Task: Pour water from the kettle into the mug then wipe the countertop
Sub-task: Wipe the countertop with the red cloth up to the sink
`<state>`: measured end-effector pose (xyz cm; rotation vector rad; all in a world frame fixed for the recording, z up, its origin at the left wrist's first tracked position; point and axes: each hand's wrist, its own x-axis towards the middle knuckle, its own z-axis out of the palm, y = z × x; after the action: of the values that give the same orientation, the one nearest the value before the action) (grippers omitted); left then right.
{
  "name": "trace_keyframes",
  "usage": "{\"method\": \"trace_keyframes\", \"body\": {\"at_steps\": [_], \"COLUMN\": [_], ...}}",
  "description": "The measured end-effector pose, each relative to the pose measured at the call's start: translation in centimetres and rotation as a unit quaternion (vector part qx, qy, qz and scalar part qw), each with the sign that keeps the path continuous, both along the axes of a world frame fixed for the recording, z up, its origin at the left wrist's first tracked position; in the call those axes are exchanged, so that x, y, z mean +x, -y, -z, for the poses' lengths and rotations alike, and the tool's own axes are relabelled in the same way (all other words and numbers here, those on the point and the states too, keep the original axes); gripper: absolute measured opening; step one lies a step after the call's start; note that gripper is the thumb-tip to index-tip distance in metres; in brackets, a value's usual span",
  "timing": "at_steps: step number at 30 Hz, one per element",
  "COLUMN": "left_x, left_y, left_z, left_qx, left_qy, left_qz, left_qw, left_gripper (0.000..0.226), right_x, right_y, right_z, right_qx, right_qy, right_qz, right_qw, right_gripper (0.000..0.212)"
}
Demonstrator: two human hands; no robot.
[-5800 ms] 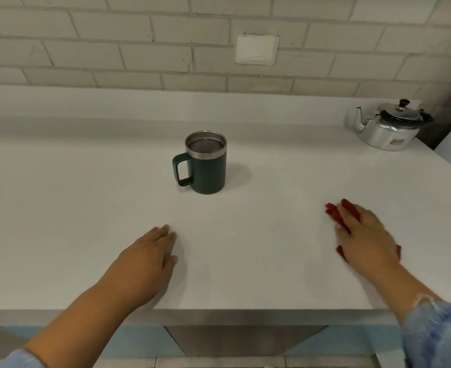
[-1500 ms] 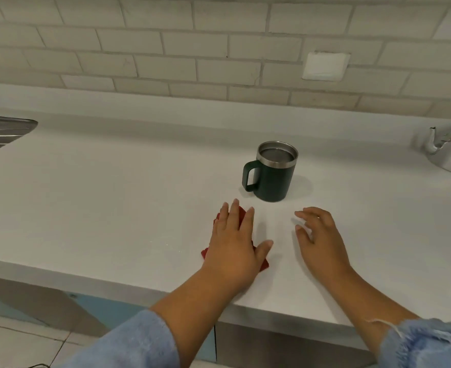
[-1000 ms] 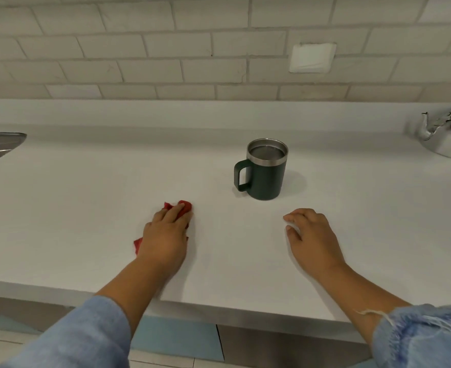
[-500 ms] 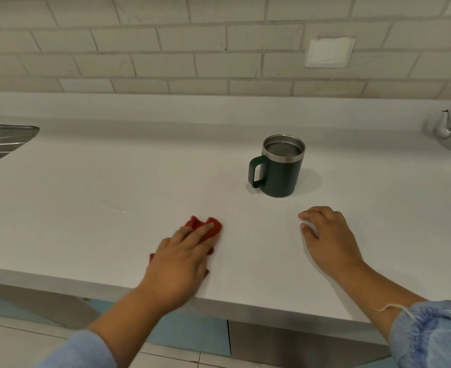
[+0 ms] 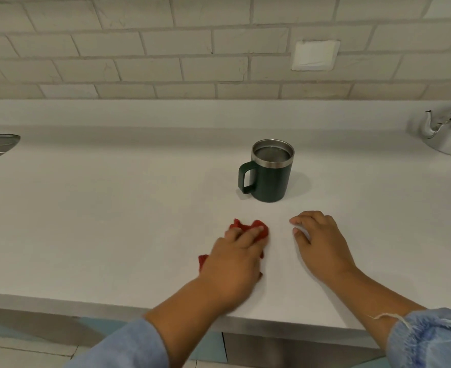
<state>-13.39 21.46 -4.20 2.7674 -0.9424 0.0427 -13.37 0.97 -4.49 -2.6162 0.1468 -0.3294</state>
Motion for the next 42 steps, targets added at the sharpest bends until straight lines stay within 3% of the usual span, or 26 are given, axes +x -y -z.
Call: {"method": "trace_keyframes", "body": {"at_steps": [5, 17, 19, 23, 26, 35, 39, 42], "left_x": [2.5, 11.3, 11.1, 9.6, 9.9, 17.7, 19.6, 19.5], "left_y": [1.6, -7.1, -5.9, 0.4, 1.6, -7.8, -3.7, -0.6], "left_z": [0.6, -0.4, -0.6, -0.1, 0.8, -0.4, -1.4, 0.0], "left_qx": [0.032, 0.043, 0.018, 0.028, 0.051, 0.072, 0.004, 0.028], "left_qy": [0.002, 0.002, 0.028, 0.016, 0.013, -0.013, 0.024, 0.003], "left_qz": [-0.038, -0.282, -0.237, -0.135, -0.160, -0.279, -0.157, -0.092], "left_qw": [0.999, 0.959, 0.971, 0.990, 0.986, 0.958, 0.987, 0.995], "left_gripper": [0.051, 0.046, 0.045, 0.046, 0.045, 0.049, 0.046, 0.048], "right_x": [0.2, 3.0, 4.9, 8.8, 10.9, 11.6, 11.5, 11.5], "right_y": [0.2, 1.6, 2.8, 5.5, 6.6, 6.8, 6.6, 6.6], "right_z": [0.2, -0.5, -1.1, -0.9, -0.2, 1.3, 1.1, 0.9], "right_qx": [0.001, 0.072, 0.064, -0.051, -0.103, -0.134, -0.135, -0.125], "right_qy": [0.001, -0.023, -0.005, -0.031, -0.058, -0.035, -0.035, -0.030], "right_qz": [-0.004, -0.013, 0.003, 0.000, -0.005, 0.001, 0.008, 0.013], "right_qw": [1.000, 0.997, 0.998, 0.998, 0.993, 0.990, 0.990, 0.992], "right_gripper": [0.028, 0.028, 0.029, 0.036, 0.041, 0.041, 0.041, 0.039]}}
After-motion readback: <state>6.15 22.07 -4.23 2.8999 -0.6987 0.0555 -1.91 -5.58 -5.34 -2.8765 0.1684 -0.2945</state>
